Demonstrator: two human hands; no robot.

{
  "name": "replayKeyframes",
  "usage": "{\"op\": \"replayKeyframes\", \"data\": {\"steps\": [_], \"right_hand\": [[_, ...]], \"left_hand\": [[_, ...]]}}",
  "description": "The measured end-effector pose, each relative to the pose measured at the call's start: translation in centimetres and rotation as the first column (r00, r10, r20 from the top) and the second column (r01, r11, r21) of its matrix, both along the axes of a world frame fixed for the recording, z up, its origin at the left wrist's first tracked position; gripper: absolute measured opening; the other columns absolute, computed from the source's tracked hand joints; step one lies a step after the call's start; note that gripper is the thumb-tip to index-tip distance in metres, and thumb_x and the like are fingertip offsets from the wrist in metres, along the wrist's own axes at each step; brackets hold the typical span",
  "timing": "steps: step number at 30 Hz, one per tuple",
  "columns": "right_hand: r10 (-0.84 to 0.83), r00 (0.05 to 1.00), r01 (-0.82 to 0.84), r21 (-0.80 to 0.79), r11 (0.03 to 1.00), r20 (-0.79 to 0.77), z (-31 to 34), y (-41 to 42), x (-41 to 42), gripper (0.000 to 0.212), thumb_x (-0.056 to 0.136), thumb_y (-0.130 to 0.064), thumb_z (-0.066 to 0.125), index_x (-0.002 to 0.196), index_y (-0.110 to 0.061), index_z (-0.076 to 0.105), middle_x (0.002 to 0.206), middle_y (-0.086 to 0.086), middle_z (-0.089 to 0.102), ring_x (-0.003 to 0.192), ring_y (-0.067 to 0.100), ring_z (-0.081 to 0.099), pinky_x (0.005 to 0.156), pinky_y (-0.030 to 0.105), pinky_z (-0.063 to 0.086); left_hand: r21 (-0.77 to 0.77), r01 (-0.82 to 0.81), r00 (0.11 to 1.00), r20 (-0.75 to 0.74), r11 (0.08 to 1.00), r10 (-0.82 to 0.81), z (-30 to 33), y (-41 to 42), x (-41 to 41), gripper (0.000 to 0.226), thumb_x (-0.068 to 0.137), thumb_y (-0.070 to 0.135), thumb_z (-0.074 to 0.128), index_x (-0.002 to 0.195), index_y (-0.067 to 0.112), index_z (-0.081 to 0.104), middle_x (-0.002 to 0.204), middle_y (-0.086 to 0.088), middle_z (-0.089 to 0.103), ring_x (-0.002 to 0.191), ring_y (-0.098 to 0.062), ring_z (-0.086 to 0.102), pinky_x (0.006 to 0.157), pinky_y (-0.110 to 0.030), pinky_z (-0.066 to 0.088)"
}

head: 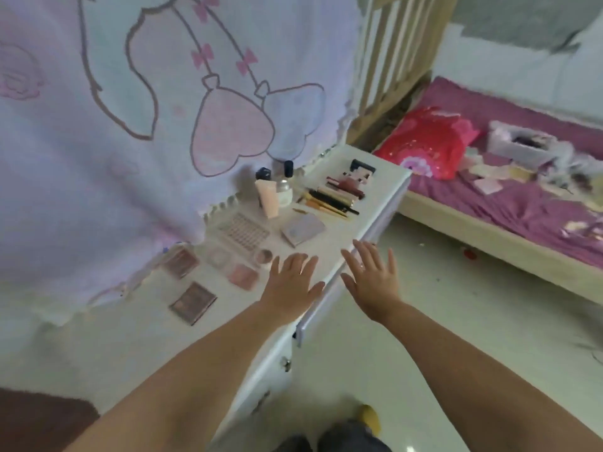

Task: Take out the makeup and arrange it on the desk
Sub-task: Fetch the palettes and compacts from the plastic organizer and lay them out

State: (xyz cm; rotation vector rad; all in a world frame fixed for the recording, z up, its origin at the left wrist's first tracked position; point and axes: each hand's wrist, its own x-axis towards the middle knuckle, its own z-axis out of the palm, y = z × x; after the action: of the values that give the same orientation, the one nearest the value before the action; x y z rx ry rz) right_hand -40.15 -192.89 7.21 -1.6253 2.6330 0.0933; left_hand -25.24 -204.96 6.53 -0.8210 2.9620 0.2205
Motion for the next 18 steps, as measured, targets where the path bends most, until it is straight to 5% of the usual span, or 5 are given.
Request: {"op": "replayKeyframes", "data": {"steps": [5, 15, 18], "right_hand": [[-0.395, 0.918, 0.392, 0.062, 0.918, 0.032, -1.4, 17.4, -1.4, 0.099, 0.067, -0.058, -0.041, 0.15, -0.03, 0.005, 0.16, 0.0, 0.001, 0.147, 0.02, -0.001, 0.115, 0.053, -0.004], [-0.85, 0.492, 0.843, 0.14, 0.519, 0.186, -3.9, 50.4, 7.3, 0.12, 0.052, -0.062, -0.05, 0.151, -0.028, 0.008, 0.16, 0.0, 0.001, 0.147, 0.019, -0.003, 0.114, 0.05, -0.01], [-0.92, 0.342, 0.908, 0.186, 0.376, 0.188, -4.3, 60.4, 11.3, 0.1, 0.08, -0.06, -0.031, 0.142, -0.027, 0.04, 0.152, 0.004, 0.034, 0.142, 0.022, 0.029, 0.114, 0.045, 0.001]], "left_hand": [[0.027, 0.341, 0.937, 0.069, 0.94, -0.343, 0.2, 12.1, -7.4, 0.06, 0.099, 0.047, 0.021, 0.15, 0.018, 0.012, 0.153, -0.005, 0.018, 0.143, -0.022, 0.012, 0.115, -0.053, 0.006], [0.049, 0.73, 0.651, 0.254, 0.682, -0.715, -2.2, 41.0, -11.4, 0.061, 0.099, 0.05, 0.018, 0.15, 0.019, 0.01, 0.157, -0.005, 0.012, 0.145, -0.021, 0.005, 0.114, -0.057, -0.002], [0.081, 0.818, 0.533, 0.262, 0.569, -0.804, -2.8, 51.6, -11.1, 0.06, 0.099, 0.05, 0.017, 0.15, 0.018, 0.012, 0.157, -0.004, 0.012, 0.145, -0.02, 0.004, 0.114, -0.057, -0.003]]}}
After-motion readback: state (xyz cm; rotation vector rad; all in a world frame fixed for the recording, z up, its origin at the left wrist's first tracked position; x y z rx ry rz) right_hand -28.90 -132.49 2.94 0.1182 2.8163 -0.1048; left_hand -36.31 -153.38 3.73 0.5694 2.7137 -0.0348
